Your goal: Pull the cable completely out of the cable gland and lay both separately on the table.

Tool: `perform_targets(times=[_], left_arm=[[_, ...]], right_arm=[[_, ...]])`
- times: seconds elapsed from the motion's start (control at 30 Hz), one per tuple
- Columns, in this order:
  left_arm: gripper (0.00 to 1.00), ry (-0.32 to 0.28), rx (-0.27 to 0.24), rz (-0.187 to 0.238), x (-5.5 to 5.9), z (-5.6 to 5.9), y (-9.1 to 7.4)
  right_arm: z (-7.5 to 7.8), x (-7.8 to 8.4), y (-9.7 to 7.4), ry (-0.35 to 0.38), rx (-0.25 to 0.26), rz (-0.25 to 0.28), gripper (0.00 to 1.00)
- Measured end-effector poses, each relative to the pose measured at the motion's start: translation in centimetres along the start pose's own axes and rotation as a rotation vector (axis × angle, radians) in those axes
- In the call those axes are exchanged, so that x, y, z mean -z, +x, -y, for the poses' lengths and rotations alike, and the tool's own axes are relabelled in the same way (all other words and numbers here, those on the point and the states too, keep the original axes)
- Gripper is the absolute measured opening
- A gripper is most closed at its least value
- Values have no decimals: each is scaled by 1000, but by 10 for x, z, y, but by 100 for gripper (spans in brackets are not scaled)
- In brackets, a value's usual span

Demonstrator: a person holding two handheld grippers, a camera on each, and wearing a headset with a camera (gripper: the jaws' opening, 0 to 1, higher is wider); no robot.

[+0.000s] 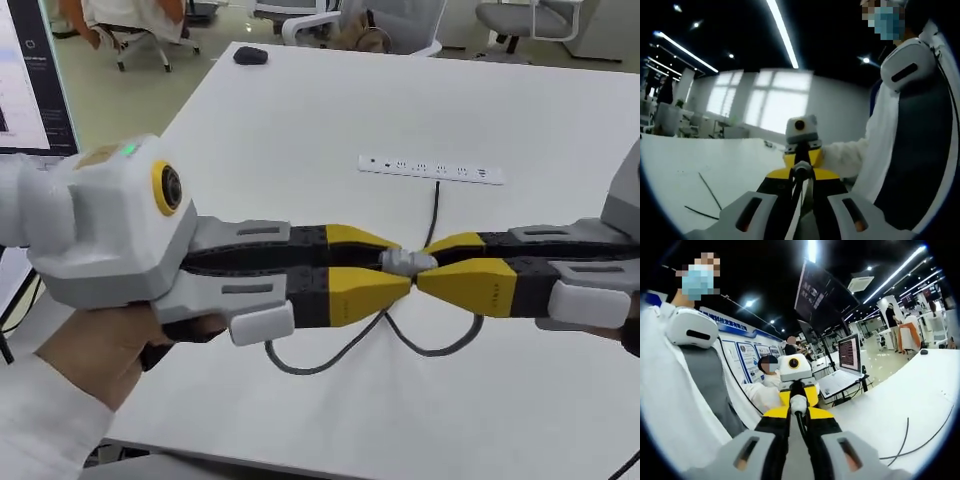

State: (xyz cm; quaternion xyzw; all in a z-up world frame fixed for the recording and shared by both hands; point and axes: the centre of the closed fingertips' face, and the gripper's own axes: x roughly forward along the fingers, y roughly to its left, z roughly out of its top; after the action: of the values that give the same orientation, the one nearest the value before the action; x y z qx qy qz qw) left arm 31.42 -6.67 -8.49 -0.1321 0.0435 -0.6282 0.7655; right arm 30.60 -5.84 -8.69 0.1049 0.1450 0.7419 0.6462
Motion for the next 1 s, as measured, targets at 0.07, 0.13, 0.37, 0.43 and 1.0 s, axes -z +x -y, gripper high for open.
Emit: perform_targets(times=[0.07, 0.13, 0.37, 0.43, 1.0], left_arm=[[15, -108, 1, -26, 6, -1, 0], [15, -166, 4, -41, 9, -3, -1], [15, -298, -5, -55, 17, -11, -3], [15, -308, -4, -63, 19, -10, -3], [17, 14, -21, -8, 5, -8, -1]], right_arm=[[2, 4, 0, -26, 12, -16, 10], [3, 9, 0, -74, 27, -40, 10], [5, 14, 2, -355, 80, -110, 10], [4, 16, 2, -381, 82, -126, 10], [11, 23, -4, -330, 116, -98, 2]])
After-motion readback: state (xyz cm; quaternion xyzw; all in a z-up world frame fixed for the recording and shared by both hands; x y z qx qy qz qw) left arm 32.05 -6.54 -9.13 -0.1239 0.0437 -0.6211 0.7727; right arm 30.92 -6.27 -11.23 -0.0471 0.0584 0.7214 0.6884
